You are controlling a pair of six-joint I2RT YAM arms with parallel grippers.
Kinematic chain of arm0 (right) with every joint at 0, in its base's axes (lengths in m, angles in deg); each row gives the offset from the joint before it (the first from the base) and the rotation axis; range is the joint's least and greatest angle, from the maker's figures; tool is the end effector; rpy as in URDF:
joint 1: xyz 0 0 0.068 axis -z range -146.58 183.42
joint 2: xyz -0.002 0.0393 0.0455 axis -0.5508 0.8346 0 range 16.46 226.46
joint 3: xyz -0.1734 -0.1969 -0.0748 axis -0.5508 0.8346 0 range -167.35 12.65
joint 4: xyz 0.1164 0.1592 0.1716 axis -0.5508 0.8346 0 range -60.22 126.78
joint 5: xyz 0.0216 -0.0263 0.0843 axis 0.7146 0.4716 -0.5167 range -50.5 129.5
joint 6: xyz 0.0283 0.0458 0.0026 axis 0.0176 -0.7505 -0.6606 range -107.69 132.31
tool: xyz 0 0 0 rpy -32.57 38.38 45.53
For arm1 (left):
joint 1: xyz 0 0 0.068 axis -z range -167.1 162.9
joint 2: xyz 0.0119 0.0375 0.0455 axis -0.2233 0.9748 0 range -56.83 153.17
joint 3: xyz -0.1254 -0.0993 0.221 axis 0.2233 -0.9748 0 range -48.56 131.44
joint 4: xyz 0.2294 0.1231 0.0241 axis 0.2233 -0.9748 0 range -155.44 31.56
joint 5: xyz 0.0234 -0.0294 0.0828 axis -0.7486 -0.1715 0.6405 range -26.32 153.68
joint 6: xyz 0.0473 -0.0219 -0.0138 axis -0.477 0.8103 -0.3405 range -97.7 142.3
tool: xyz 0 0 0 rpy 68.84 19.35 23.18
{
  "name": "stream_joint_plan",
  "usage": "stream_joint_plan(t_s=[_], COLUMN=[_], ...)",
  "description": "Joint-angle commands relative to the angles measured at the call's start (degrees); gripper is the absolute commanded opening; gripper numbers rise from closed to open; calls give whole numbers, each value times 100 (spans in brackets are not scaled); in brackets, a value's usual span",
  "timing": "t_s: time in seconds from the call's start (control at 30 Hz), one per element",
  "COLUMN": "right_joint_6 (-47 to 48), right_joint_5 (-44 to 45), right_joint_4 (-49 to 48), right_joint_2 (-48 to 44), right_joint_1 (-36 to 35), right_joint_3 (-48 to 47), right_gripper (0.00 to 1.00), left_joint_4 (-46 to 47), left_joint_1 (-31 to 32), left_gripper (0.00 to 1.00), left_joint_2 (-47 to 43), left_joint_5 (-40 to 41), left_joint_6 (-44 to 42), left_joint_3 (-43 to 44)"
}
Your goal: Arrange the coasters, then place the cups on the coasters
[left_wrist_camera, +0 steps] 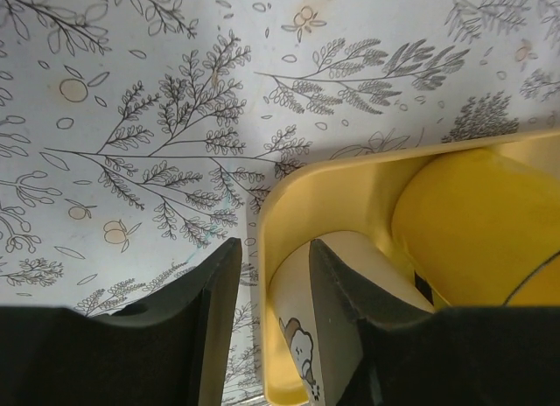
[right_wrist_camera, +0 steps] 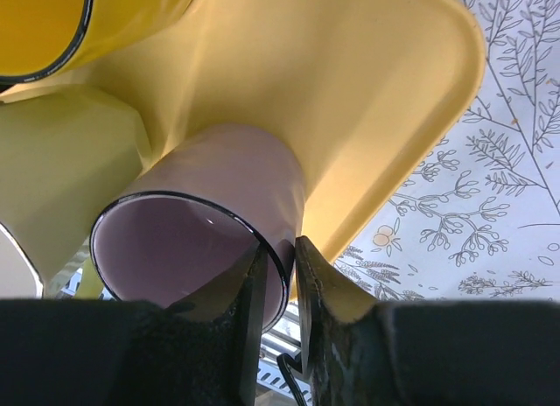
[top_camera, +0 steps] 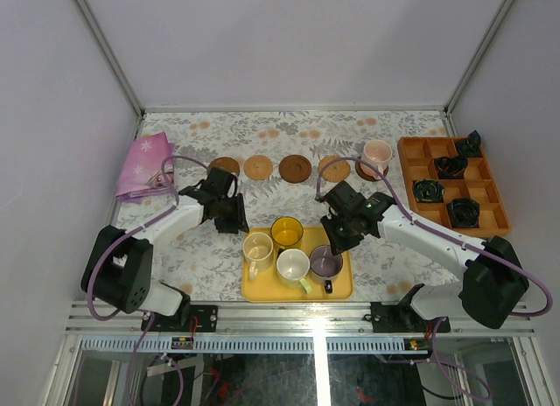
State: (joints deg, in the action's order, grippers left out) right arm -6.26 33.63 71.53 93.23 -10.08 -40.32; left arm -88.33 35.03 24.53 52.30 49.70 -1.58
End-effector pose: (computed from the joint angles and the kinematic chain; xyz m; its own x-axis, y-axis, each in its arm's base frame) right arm 0.1812 0.1770 0.2270 -0.8537 -0.3736 -0.3627 -0.4681 0.8559 0.2200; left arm 0.2417 -0.1059 0.1876 -0.9473 -0.1017 -0.3036 0.0143 0.9338 -0.3575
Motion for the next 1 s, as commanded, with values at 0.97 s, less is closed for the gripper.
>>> stream_joint_plan(t_s=[0.97], right_joint_6=[-395], right_joint_5=[547], right_joint_4=[-267], right_joint_2=[-773], right_joint_1=[-41], right_joint_3=[1], right_gripper=[56], left_joint_4=[-123], left_joint_1=[116], left_gripper=[4], left_joint_2=[1689], left_joint_5=[548], left_joint_6=[-440], left_joint_3=[1031])
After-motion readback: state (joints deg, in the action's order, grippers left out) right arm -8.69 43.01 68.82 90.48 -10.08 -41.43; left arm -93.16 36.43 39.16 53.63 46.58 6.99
